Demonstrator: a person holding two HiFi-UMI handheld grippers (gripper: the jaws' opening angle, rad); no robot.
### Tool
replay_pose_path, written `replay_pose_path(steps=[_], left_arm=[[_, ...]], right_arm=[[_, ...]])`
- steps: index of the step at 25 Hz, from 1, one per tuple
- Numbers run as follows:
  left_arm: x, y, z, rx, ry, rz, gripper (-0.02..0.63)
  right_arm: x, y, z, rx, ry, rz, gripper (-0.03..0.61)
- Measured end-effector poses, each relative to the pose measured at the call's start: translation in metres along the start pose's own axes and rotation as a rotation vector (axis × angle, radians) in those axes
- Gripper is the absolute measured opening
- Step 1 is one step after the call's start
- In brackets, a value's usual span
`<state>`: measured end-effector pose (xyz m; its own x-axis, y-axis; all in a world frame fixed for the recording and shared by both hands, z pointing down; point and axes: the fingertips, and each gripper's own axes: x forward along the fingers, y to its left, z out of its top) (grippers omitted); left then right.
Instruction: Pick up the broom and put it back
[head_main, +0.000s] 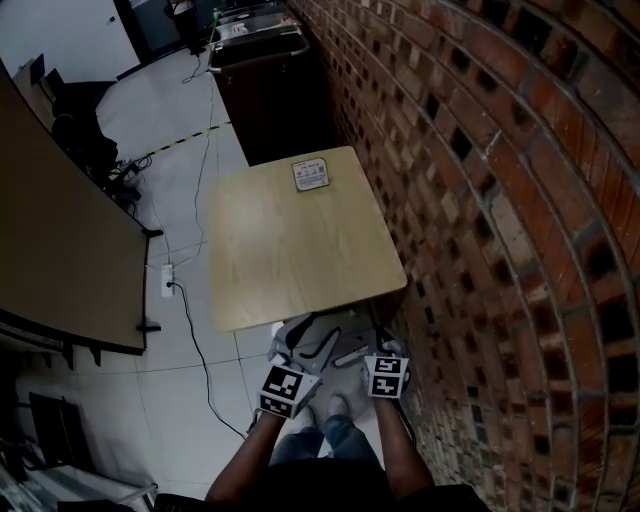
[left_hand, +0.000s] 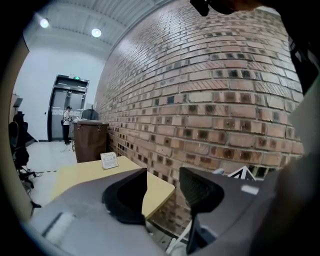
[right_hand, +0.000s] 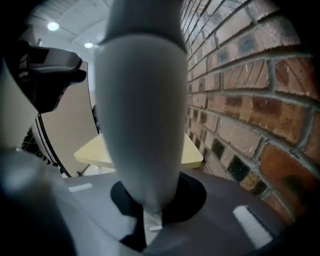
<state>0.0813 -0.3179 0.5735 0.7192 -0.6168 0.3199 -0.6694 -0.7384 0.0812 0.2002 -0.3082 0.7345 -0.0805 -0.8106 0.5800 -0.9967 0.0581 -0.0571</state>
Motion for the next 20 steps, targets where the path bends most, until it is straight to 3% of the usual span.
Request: replay_pose_path(steps=[8,20], left_arm=[[0.012,0.017,-0.017,-0.019,0.042,0.003,0.193],[0.008,0.042,-0.04,-0.066,0.068,0.037,0.193]], right_arm=[[0.063,0.004,-0.02,-0.019,0.046,0.023,0.028],[0.137,0.004,0.007,0.022,0.041,0.055,0.028]])
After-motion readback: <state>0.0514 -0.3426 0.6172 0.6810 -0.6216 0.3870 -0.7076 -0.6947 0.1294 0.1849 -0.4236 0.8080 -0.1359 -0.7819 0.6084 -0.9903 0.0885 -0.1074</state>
